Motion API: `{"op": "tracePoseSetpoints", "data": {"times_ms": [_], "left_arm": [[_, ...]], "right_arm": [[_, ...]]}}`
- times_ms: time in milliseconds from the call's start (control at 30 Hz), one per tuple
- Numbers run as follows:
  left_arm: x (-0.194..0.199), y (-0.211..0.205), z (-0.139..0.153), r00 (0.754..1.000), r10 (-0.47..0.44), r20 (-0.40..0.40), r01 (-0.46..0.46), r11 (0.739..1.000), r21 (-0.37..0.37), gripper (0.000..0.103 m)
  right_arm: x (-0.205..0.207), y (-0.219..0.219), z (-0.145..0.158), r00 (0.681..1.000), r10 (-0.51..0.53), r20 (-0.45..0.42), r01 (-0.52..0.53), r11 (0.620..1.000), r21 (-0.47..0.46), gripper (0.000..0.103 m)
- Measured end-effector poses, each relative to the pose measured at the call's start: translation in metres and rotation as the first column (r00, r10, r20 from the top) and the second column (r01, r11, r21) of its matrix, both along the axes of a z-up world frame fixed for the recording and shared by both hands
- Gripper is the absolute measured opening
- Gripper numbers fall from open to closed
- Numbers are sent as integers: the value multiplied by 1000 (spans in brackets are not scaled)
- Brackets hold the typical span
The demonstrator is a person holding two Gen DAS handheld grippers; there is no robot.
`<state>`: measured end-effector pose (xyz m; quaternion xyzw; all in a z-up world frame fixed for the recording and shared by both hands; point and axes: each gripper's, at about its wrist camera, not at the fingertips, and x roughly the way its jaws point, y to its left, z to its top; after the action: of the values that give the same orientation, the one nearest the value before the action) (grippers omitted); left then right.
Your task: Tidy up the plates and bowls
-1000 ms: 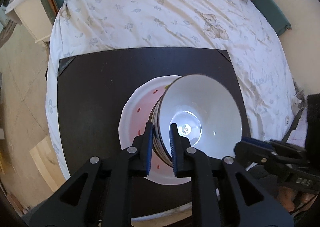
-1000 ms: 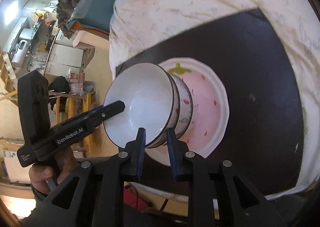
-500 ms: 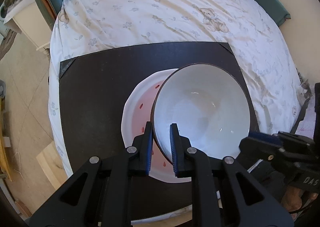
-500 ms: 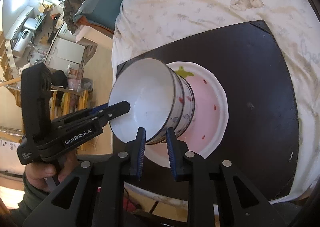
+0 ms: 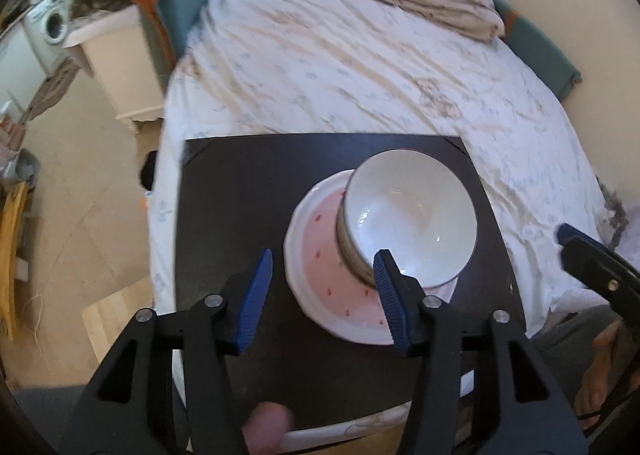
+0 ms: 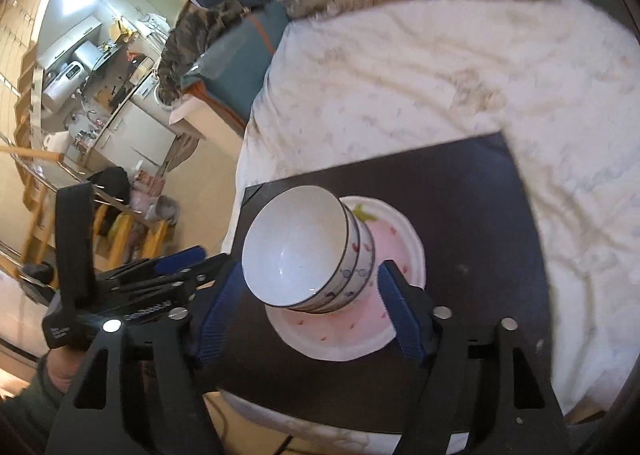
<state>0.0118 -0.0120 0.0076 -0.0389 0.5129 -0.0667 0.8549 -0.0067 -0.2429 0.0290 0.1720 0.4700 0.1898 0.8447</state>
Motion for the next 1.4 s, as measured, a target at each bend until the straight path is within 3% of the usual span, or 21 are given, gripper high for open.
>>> {"op": "tracePoseSetpoints", "data": {"times_ms": [67,133,200,267,367,633,800,933,1400], "left_arm": [[-13,3,4,999,11,51,-12,1000,14,58],[-30,6,9,994,29,106,-32,999,26,75],[-43,7,11,990,44,134,-49,998,33,88],[-56,11,11,985,65,157,-71,997,35,92],[-68,16,8,981,98,168,-105,994,37,103],[-86,8,-20,987,92,133,-105,990,97,103],[-81,9,-37,991,112,77,-118,990,79,103],[-79,7,-42,993,107,55,-111,991,75,103],[-80,0,-33,993,65,96,-70,996,53,103]], "right_arm": [[-15,0,7,998,-31,55,33,999,-41,91],[-30,4,12,993,-37,113,48,995,-91,103],[-47,9,16,981,-42,191,75,983,-167,103],[-63,18,17,963,-27,268,93,967,-239,103],[-78,28,9,957,-13,291,102,951,-293,103],[-92,33,-27,974,-43,222,104,957,-270,103],[-81,34,-49,984,-73,160,117,952,-284,103],[-82,33,-50,981,-79,175,131,943,-306,103],[-79,29,-54,982,-102,157,148,936,-320,103]]}}
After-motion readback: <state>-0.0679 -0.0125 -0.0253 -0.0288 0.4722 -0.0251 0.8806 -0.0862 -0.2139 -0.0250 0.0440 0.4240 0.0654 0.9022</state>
